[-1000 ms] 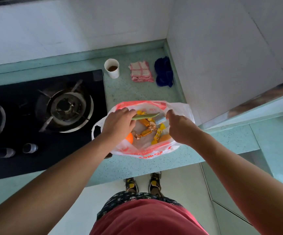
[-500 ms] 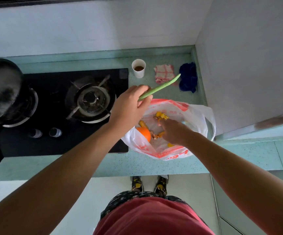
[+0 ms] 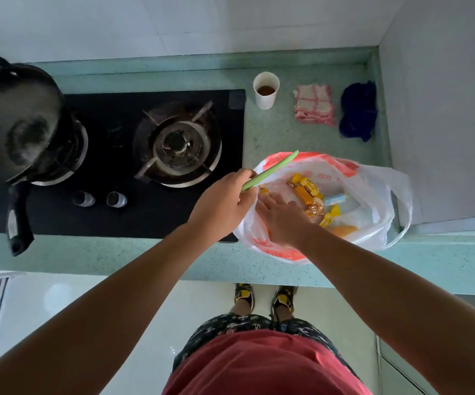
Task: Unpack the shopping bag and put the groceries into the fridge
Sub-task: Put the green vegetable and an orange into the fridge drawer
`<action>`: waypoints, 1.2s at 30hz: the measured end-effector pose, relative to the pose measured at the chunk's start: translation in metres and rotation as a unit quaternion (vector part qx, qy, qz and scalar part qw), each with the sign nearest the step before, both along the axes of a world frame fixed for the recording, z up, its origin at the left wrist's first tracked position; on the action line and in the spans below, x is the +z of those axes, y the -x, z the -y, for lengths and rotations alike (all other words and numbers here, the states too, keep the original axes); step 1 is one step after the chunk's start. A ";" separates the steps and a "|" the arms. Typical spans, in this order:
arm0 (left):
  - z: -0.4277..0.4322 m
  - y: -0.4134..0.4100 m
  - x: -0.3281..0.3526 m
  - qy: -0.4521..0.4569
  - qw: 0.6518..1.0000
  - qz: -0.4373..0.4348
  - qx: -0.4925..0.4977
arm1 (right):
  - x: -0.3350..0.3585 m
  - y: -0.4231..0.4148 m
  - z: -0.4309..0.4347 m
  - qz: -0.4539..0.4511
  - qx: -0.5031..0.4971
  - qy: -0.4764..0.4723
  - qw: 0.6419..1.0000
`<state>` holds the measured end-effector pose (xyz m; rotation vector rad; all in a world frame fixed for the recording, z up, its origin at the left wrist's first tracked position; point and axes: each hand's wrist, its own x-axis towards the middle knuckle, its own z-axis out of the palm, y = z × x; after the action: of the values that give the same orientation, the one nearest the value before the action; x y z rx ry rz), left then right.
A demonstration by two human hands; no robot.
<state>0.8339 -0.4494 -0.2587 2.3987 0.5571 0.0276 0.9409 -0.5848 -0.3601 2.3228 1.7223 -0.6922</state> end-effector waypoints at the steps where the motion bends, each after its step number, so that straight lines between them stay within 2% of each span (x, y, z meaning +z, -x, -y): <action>1: 0.000 0.000 -0.001 0.003 1.000 -0.006 -0.002 | -0.001 0.001 0.001 -0.002 -0.001 -0.005 1.000; 4: -0.001 -0.003 -0.003 0.010 1.000 -0.011 -0.008 | 0.003 0.002 0.006 -0.039 -0.034 -0.019 0.998; 8: 0.001 -0.014 0.001 0.011 0.999 -0.007 -0.029 | 0.022 -0.007 0.018 -0.071 -0.141 -0.031 0.987; 14: 0.013 -0.051 0.016 0.022 0.996 -0.025 -0.078 | 0.062 -0.035 0.057 -0.090 -0.299 -0.077 0.947; 19: 0.030 -0.085 0.018 0.017 0.991 -0.062 -0.114 | 0.098 -0.053 0.088 -0.077 -0.374 -0.129 0.915; 28: 0.050 -0.096 0.019 0.080 0.991 -0.073 -0.077 | 0.128 -0.056 0.106 -0.093 -0.407 -0.198 0.887; 32: 0.046 -0.074 0.027 0.081 0.993 -0.074 -0.035 | 0.138 -0.055 0.103 -0.102 -0.382 -0.215 0.893; 36: 0.047 -0.040 0.039 0.071 0.994 -0.062 0.049 | 0.145 -0.051 0.089 -0.127 -0.324 -0.227 0.910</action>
<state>0.8743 -0.4963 -0.2195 2.2449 0.7094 -0.1147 0.9920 -0.6741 -0.2146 3.3274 1.2651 -0.7751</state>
